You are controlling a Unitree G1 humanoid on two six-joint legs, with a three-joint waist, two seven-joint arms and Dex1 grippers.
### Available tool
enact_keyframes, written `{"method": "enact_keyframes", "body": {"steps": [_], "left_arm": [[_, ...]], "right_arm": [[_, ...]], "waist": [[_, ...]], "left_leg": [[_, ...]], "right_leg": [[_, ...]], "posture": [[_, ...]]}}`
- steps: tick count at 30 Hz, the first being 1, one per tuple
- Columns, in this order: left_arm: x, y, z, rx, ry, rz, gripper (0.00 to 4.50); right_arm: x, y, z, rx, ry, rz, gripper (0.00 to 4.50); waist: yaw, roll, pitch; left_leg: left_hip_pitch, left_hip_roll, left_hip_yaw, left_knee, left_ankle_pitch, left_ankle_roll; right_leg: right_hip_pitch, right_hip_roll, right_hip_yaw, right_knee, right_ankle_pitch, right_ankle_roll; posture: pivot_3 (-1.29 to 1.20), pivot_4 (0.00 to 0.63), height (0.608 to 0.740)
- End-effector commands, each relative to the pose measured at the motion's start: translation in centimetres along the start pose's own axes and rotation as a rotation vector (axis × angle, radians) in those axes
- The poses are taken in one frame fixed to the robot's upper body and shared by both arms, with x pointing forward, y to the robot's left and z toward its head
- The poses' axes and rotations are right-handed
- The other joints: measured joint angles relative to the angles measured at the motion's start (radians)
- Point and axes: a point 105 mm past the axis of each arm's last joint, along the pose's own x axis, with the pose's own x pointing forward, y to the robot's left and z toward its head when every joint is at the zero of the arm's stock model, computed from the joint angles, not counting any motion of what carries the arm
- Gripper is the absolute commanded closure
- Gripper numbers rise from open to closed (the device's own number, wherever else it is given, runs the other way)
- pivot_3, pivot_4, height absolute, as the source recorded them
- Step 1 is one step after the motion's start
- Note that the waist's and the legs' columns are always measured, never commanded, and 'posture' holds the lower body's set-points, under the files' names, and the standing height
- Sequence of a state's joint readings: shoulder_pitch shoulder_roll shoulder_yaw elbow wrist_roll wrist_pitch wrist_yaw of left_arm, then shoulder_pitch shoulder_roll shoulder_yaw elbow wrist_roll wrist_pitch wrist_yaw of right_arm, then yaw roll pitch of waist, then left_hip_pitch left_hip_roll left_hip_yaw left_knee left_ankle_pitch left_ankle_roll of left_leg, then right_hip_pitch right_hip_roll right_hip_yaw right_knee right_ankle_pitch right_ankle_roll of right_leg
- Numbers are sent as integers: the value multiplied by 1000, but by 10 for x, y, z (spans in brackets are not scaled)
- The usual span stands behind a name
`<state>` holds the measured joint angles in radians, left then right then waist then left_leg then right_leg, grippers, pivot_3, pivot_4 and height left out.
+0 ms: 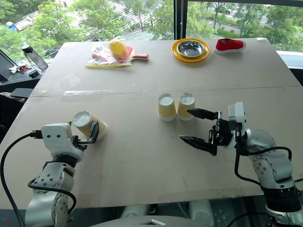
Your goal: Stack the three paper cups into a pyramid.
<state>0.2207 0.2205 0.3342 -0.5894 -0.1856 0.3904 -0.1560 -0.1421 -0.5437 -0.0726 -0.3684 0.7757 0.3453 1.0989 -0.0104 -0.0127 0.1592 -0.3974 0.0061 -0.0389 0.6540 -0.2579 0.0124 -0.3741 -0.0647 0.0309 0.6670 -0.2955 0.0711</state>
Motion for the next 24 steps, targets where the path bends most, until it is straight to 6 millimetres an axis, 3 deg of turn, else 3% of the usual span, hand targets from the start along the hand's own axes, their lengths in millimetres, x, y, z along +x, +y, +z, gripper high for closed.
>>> {"method": "enact_keyframes", "body": {"steps": [1, 3, 6, 7, 11, 14, 19, 21, 24], "left_arm": [[2, 4, 7, 9, -48, 2, 311], [3, 2, 5, 8, -47, -10, 917], [3, 3, 3, -3, -46, -3, 2275], [3, 3, 2, -4, -45, -2, 2389], [6, 3, 3, -11, -64, -21, 2394], [16, -6, 18, 42, -115, -126, 2394], [45, -36, 65, 81, -222, -451, 2394], [56, -58, 90, 82, -261, -650, 2394], [62, -85, 112, 123, -276, -884, 2394]], "right_arm": [[3, 5, 9, -36, -19, 16, 0], [3, 4, 10, -38, -18, 13, 0], [3, 3, 11, -42, -17, 10, 0], [3, 3, 12, -43, -16, 9, 0], [2, 2, 11, -49, -12, 1, 0], [-1, 1, 13, -52, -19, -17, 0], [-12, -6, 19, -60, -35, -97, 0], [-18, -11, 22, -79, -33, -152, 0], [-24, -15, 25, -102, -22, -201, 0]], "waist": [[0, 0, 0], [0, 0, 0], [0, 0, 0], [0, 0, 0], [0, 0, 0], [2, 0, 0], [13, 0, 0], [14, 0, 0], [10, 0, 0]], "left_leg": [[0, 0, 0, 0, 0, 0], [0, 0, 0, 0, 0, 0], [0, 0, 0, 0, 0, 0], [0, 0, 0, 0, 0, 0], [0, 0, 0, 0, 0, 0], [0, 0, 0, 0, 0, 0], [-1, -1, -3, 0, 0, 0], [-1, -1, -2, 0, 0, 0], [-1, -3, -2, 0, 0, 0]], "right_leg": [[0, 0, 0, 0, 0, 0], [0, 0, 0, 0, 0, 0], [0, 0, 0, 0, 0, 0], [0, 0, 0, 0, 0, 0], [0, 0, 0, 0, 0, 0], [0, 0, -1, 0, 0, 0], [0, 0, -3, 1, 0, 0], [0, 0, -3, 1, 0, 0], [0, 0, -3, 1, 0, 0]], "posture": [[0, 150, 740], [0, 150, 740], [0, 150, 740], [0, 150, 740], [0, 150, 740], [0, 150, 740], [0, 150, 740], [0, 150, 740], [0, 150, 740]]}}
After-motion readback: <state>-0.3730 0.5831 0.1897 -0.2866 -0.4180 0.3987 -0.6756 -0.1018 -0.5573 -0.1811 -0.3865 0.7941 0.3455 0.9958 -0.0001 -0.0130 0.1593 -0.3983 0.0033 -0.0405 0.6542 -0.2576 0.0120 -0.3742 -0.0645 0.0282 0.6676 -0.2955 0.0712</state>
